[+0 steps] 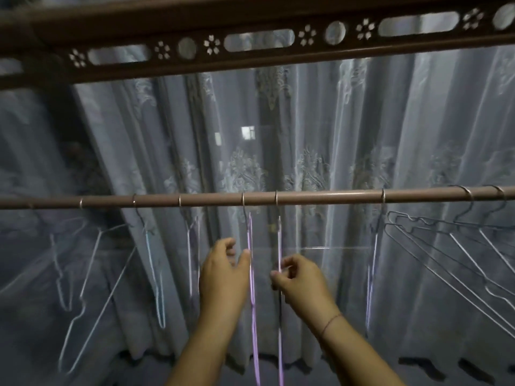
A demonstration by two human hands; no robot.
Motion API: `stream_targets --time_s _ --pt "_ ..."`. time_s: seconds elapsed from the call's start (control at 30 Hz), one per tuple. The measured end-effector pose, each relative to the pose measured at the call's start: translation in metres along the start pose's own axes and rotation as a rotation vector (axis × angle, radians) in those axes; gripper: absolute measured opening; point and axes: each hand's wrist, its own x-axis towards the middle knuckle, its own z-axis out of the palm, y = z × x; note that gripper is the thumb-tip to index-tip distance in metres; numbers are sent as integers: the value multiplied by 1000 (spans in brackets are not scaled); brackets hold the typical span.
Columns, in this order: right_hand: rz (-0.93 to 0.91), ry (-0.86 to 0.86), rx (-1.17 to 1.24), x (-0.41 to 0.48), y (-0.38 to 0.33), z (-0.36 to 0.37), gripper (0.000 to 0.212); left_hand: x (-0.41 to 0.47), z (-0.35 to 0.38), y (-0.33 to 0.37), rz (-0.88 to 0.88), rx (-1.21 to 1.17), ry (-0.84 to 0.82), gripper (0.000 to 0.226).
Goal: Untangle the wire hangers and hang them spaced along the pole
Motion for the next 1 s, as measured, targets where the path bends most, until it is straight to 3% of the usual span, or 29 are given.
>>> stream_targets --time_s 0.07,0.27,0.47,0.77,0.9,1.0 --pt "-5 7 72 2 2 -3 2 -2 0 -1 -51 -4 -27 30" --pt "-15 38 258 9 10 -19 15 7 6 -10 -114 -93 -115 8" --pt "6 83 270 11 17 -38 14 10 13 -9 -200 -263 -210 17" --pt "18 120 240 9 24 -52 13 9 24 -5 -185 -393 -309 10" --pt "25 119 232 6 22 -55 13 11 27 -4 -141 -410 -272 5" --pt "25 153 243 6 25 -59 13 16 27 -4 -128 -440 -221 15"
